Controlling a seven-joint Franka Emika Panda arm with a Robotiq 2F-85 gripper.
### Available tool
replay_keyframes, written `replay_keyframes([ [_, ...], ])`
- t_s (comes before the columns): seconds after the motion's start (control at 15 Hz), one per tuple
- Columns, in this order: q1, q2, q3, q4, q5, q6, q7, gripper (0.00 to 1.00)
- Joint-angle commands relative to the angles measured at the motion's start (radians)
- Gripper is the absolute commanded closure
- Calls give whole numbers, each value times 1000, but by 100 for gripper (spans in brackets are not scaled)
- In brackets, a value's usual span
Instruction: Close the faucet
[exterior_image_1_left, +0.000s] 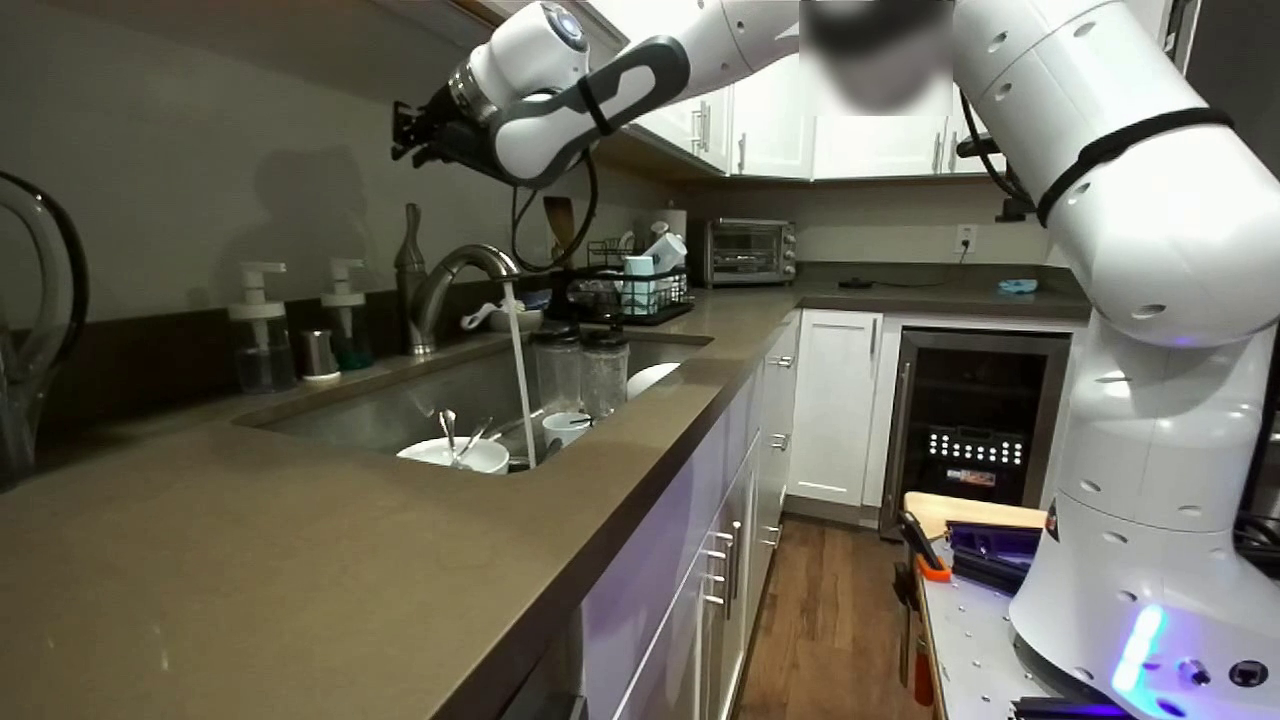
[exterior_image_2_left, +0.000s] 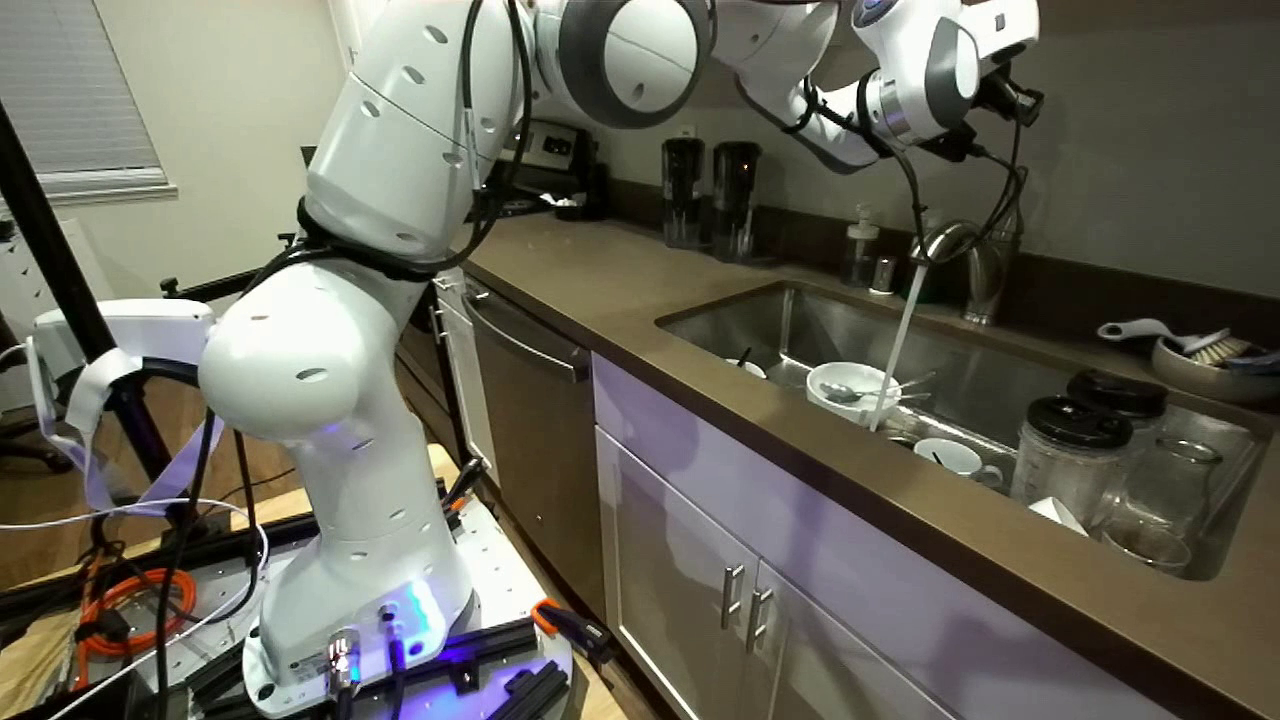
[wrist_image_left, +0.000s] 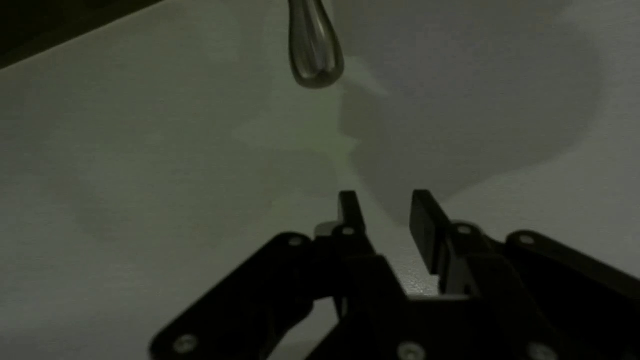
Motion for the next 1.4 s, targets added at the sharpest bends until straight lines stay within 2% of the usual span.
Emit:
replay_keyframes([
  [0.0, 27, 57, -10, 95, -20, -36, -30, 94],
  [0.2, 39, 77, -19, 123, -24, -43, -33, 100],
  [0.47, 60, 86, -54, 139, -36, -52, -23, 95],
  [0.73, 65, 80, -69, 126, -36, -63, -37, 96],
  [1.33, 47, 107, -20, 151, -10, -140, -131, 96],
])
